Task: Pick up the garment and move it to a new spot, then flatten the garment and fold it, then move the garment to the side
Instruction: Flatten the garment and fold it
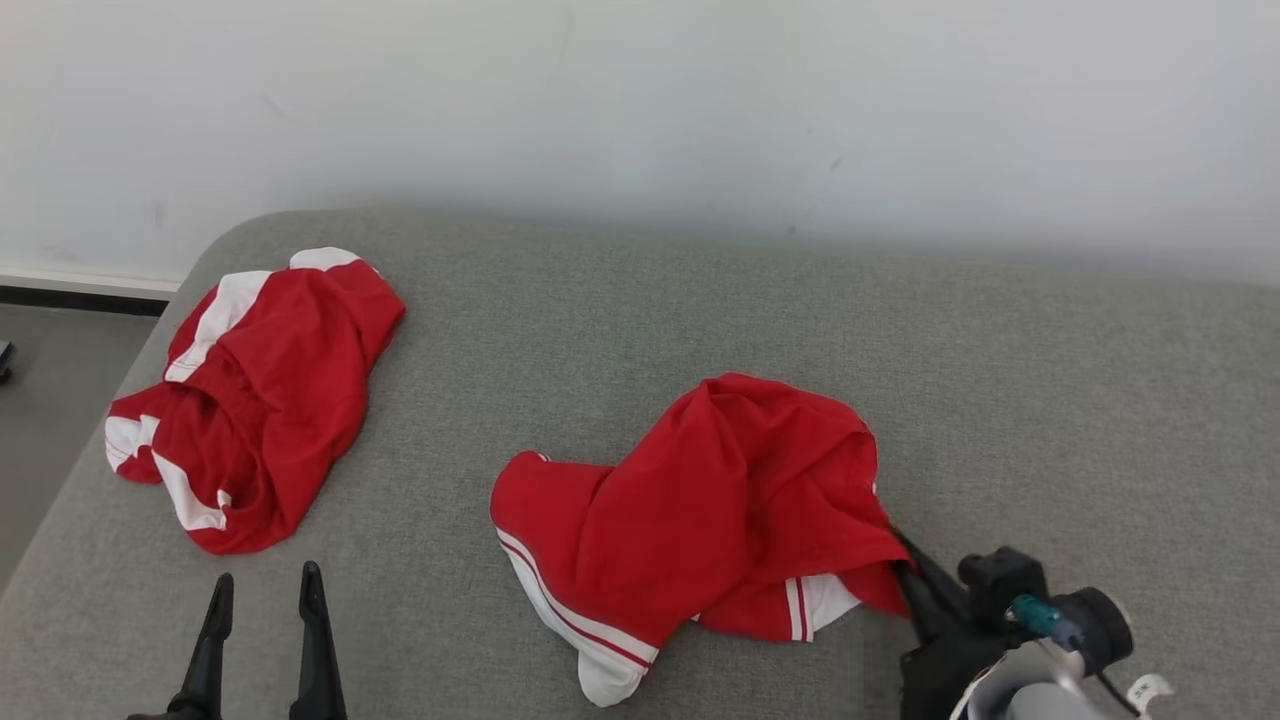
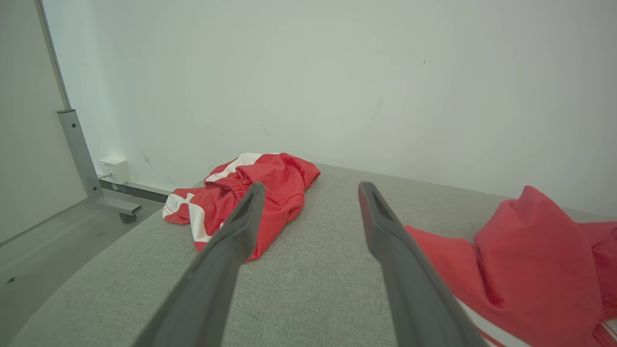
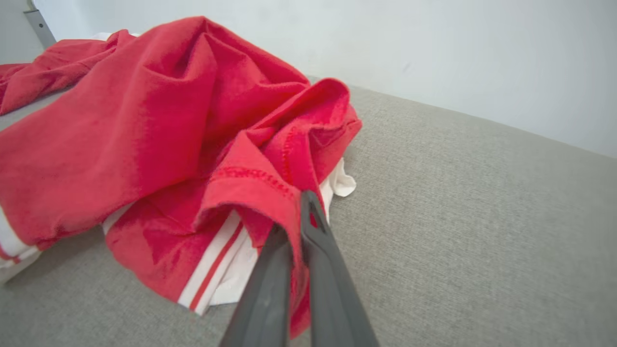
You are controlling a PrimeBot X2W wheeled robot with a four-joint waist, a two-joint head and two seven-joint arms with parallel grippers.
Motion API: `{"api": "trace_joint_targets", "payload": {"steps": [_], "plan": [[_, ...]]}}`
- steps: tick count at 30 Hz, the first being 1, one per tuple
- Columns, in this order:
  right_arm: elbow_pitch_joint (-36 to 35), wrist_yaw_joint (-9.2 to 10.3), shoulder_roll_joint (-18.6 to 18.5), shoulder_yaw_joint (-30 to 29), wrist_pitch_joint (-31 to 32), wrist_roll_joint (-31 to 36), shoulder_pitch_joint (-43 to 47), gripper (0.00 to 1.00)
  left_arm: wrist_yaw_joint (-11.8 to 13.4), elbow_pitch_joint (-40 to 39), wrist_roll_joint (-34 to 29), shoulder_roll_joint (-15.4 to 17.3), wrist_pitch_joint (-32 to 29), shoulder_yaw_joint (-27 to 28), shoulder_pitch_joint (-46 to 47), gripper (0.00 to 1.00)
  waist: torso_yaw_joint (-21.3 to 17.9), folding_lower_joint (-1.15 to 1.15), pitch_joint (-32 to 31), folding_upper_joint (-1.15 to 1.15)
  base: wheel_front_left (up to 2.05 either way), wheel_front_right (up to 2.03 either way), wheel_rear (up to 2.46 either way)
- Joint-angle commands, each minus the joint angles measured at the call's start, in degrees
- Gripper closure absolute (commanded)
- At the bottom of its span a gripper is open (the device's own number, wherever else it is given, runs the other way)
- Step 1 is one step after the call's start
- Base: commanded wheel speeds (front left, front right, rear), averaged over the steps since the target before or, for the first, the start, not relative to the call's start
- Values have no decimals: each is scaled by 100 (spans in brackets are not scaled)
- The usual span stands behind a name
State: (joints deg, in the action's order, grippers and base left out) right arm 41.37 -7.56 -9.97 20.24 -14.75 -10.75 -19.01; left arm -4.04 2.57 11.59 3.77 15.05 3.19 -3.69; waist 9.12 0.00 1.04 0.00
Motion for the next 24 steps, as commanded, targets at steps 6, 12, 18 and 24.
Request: {"api": "trace_joint_targets", "payload": {"steps": [6, 12, 18, 24], "plan": [[-318, 15, -659, -587, -48, -109, -280, 100, -38, 55, -61, -63, 18, -10, 34, 0, -291, 0, 32, 0, 0, 0, 0], [-486, 15, -1330, -909, -49, -152, -455, 100, -80, 109, -61, -74, 18, -53, 92, 0, -377, 0, 39, 0, 0, 0, 0], [-316, 14, -2057, -1163, 26, -258, -574, 100, -128, 164, -90, -83, 18, -88, 139, 0, -335, 0, 92, 0, 0, 0, 0], [-62, 15, -2319, -977, 232, -488, -687, 0, -150, 236, -114, -84, 18, -58, 109, 0, -294, 0, 128, 0, 0, 0, 0]]}}
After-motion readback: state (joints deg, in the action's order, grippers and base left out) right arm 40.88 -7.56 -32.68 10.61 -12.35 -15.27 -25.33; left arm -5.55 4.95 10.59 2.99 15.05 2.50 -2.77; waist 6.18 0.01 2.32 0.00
